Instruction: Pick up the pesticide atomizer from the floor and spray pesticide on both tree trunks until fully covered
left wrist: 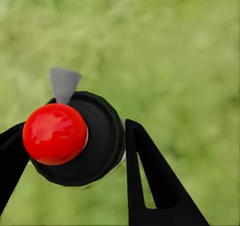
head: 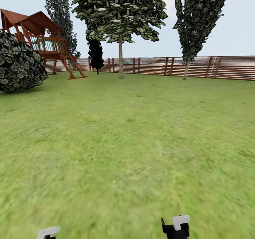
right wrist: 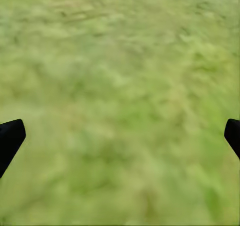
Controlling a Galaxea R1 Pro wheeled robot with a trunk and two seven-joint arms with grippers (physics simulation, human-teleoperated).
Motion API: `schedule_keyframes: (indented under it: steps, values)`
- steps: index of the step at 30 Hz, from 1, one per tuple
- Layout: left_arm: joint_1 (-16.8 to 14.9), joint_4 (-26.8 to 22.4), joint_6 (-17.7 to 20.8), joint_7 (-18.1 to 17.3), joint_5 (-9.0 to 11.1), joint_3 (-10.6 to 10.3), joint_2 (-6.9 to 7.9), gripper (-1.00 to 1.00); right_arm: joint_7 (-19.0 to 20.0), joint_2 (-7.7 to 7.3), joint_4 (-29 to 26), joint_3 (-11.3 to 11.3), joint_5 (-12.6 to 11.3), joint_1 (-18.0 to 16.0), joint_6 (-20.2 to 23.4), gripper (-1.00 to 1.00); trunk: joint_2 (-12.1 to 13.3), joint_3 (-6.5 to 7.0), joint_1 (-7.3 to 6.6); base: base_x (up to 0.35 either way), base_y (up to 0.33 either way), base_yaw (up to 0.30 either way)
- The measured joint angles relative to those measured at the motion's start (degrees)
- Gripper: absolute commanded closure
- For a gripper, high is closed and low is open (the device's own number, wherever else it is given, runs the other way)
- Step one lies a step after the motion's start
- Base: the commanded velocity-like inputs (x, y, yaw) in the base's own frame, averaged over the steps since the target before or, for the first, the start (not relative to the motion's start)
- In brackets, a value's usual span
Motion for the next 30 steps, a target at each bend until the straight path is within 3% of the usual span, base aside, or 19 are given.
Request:
schedule_keyframes:
  steps: [30]
  values:
    - [-0.01, 0.0, -0.09, 0.0, 0.0, 0.0, 0.0, 1.0, 0.0, 0.0, 0.0, 0.0, 0.0, 0.0, 0.0, -1.0, 0.0, 0.0, 0.0, 0.336, 0.074, 0.0]
